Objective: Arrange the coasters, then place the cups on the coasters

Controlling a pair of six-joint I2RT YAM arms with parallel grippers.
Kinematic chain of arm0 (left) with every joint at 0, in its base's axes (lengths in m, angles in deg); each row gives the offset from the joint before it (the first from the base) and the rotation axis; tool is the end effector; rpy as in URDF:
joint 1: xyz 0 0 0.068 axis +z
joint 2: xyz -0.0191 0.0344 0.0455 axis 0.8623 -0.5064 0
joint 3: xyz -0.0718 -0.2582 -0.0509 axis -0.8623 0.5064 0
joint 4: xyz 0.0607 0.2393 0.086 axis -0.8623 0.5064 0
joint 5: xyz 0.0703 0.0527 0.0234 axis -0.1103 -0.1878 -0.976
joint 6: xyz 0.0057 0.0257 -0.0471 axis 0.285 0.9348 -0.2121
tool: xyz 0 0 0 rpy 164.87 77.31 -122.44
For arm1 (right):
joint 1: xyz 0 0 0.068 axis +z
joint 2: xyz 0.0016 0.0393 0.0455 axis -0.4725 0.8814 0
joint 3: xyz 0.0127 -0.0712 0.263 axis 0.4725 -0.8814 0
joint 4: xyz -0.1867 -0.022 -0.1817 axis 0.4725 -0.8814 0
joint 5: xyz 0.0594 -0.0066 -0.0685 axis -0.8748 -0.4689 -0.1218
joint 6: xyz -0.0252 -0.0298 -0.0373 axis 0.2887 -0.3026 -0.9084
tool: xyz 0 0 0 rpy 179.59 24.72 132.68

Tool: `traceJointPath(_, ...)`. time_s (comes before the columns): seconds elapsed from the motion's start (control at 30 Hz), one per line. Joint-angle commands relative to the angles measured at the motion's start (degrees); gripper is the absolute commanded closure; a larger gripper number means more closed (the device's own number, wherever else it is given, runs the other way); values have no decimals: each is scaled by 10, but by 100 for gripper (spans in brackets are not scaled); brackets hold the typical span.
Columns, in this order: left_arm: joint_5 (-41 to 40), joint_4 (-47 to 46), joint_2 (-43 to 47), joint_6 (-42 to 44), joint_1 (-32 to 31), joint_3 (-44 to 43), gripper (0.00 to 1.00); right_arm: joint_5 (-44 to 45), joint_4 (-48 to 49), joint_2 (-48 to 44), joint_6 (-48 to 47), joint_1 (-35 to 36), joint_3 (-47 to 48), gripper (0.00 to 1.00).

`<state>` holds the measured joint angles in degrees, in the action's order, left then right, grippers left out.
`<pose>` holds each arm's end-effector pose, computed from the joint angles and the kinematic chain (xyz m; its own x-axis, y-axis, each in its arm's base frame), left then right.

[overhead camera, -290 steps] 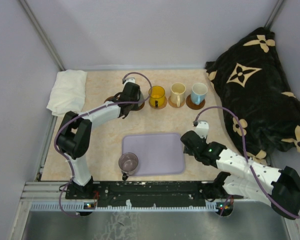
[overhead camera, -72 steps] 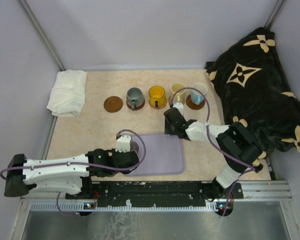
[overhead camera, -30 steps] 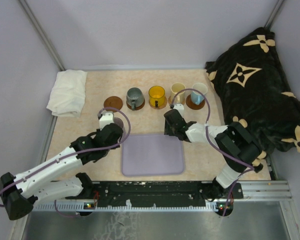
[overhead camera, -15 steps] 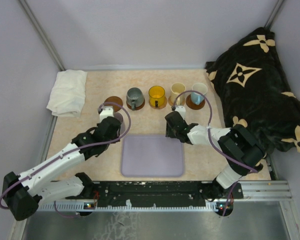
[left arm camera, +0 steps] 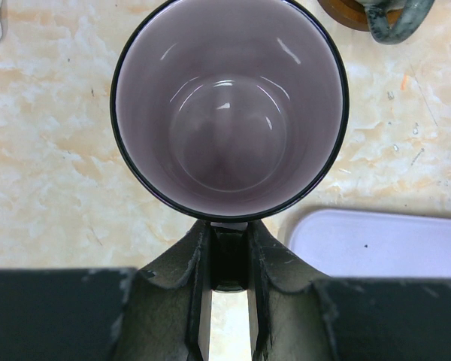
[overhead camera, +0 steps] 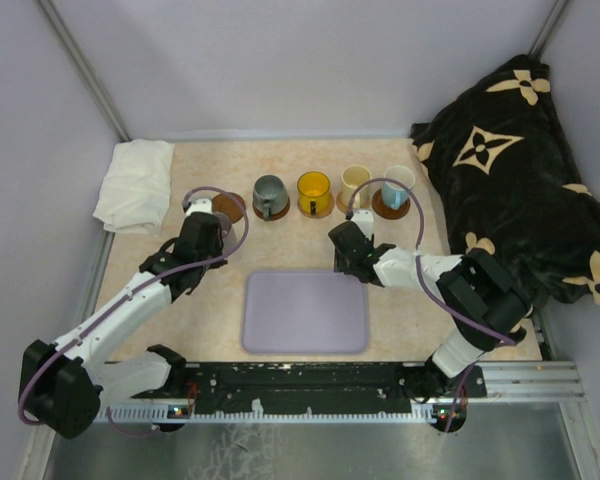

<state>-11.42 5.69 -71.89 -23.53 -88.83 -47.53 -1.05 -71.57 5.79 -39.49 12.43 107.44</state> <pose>0.1999 -0.0950 0.2523 -0.6131 -0.0651 -0.7873 -0.0684 0.9972 -0.0292 0.2380 0.1861 0.1575 -0.7391 0.0536 -0.6715 -0.0068 0.9962 0.0871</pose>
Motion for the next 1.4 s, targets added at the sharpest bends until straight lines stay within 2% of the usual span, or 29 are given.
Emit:
traceJointPath(0.0, 33, -94, -19, 46, 31, -28, 100, 64, -18, -41, -13, -6, 34, 51)
traceJointPath(0.2, 65, -178, -59, 62, 77, -33, 100, 101, -41, -123, -20, -27, 17, 48)
traceJointPath(0.67, 75, -289, -218, 108, 109, -114, 100, 142, -153, -316, 18, -31, -47, 43)
traceJointPath(0.77, 75, -297, -241, 118, 115, -125, 100, 146, -175, -362, 23, -32, -57, 35)
traceJointPath(0.9, 79, -308, -263, 123, 122, -133, 100, 160, -216, -409, 33, -32, -60, 9)
traceJointPath(0.97, 80, -312, -273, 122, 124, -134, 100, 166, -232, -428, 37, -32, -64, 2)
traceJointPath(1.37, 70, -326, -304, 128, 127, -140, 100, 200, -287, -445, 70, -32, -74, 1)
